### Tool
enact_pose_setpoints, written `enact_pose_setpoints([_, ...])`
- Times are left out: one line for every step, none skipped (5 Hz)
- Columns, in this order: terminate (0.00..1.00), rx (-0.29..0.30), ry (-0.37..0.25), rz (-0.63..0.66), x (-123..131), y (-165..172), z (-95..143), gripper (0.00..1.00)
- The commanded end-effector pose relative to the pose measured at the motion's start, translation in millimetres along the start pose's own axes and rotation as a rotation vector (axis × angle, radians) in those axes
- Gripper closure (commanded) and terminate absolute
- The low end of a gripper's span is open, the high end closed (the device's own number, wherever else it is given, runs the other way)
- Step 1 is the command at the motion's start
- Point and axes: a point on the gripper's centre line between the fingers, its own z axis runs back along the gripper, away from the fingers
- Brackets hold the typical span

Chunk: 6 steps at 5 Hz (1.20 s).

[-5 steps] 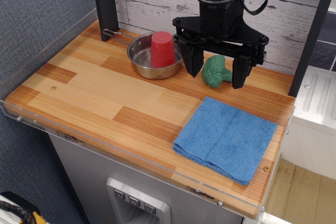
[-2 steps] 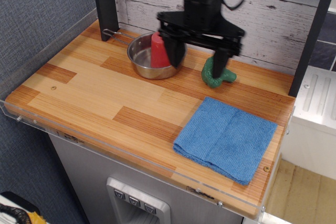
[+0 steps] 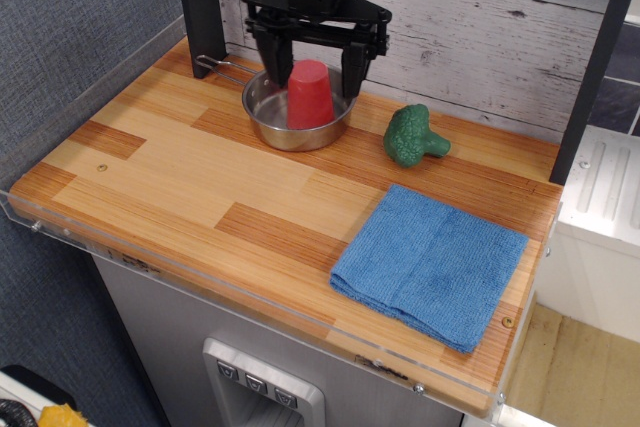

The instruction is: Pick up the red cup and put it on the blue napkin

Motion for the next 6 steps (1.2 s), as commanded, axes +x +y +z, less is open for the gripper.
enact_pose_setpoints([0.00,0.004,-0.070,0.015,37.3,19.5,-1.2,0.00])
enact_pose_setpoints([0.00,0.036,-0.072,0.034,40.8,16.0,-0.6,0.00])
enact_pose_setpoints([0.00,0.046,-0.061,0.041,45.9,17.2,-4.6,0.00])
enact_pose_setpoints([0.00,0.075,-0.054,0.055,46.0,25.2,-8.2,0.00])
enact_pose_setpoints([0.00,0.065,-0.036,0.078,51.3,33.7,-14.9,0.00])
enact_pose_setpoints([0.00,0.058,-0.007,0.096,53.9,41.0,-26.1,0.00])
